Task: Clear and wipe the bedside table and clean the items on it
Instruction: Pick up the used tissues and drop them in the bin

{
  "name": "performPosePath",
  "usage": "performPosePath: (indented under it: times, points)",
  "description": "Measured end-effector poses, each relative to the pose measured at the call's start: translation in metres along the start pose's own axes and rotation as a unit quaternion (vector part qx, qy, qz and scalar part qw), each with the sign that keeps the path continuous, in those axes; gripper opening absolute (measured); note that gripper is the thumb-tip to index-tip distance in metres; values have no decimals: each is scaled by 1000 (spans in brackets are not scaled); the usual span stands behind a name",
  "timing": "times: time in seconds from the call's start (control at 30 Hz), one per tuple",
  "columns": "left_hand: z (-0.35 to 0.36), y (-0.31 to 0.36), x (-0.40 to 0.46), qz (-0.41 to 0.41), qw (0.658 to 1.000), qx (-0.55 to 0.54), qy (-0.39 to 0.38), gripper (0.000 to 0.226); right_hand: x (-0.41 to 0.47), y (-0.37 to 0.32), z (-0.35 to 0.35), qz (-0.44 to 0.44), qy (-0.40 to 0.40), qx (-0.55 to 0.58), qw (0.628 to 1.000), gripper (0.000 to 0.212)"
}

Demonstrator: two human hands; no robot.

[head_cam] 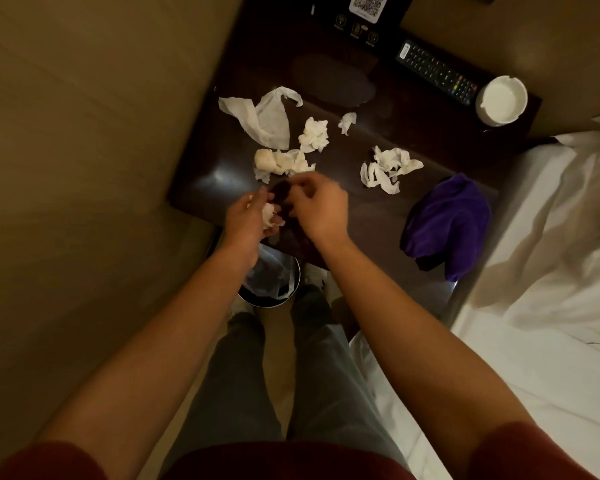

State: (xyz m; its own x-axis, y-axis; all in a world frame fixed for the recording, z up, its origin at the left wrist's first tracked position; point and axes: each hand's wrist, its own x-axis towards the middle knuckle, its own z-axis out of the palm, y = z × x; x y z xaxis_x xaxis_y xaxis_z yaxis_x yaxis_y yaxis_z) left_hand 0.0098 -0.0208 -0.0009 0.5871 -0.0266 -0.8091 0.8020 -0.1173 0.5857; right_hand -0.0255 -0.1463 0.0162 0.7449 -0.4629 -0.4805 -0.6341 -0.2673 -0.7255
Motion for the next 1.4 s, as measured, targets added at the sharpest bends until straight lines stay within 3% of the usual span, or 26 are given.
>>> performPosePath:
  times: [0.07,0.2,0.37,0.47,0.57,0.7,0.8,0.9,1.0,1.13,1.27,1.33,1.4]
  points:
    - [-8,5,4,-5,1000,-24,13,20,20,-5,-3,1,44,-64,997,33]
    - [-21,7,9,-7,999,-46,27,19,49,-15,14,-30,-27,-221,975,62]
    - [-30,7,11,-16,997,-67,39,18,56,-17,45,-46,-33,-318,946,48]
    - [-30,13,15,-11,996,-68,48,20,53,-15,46,-51,-44,-298,952,35]
    - [-29,20,20,-13,996,-74,57,23,40,-17,42,-76,-67,-200,975,29]
    - [-33,24,20,-51,987,-155,9,43,17,-25,42,-96,-177,-114,973,24]
    - [-39,20,20,-35,988,-152,-5,33,15,-30,43,-108,-217,-121,963,20]
    - [-47,20,24,-20,988,-145,51,19,31,-39,36,-91,-157,-123,976,15]
    - [-58,21,29,-34,983,-174,52,20,61,-50,34,-72,-58,-184,979,42]
    - [-68,17,26,-29,983,-178,43,23,94,-67,51,-98,-44,-292,950,62]
    - [-74,15,21,-39,978,-201,36,24,101,-63,71,-117,-58,-405,905,49]
    - [-77,16,22,-44,976,-212,35,24,97,-59,76,-102,-83,-393,910,42]
    - [-77,18,22,-43,976,-211,27,25,87,-56,76,-76,-113,-321,937,32]
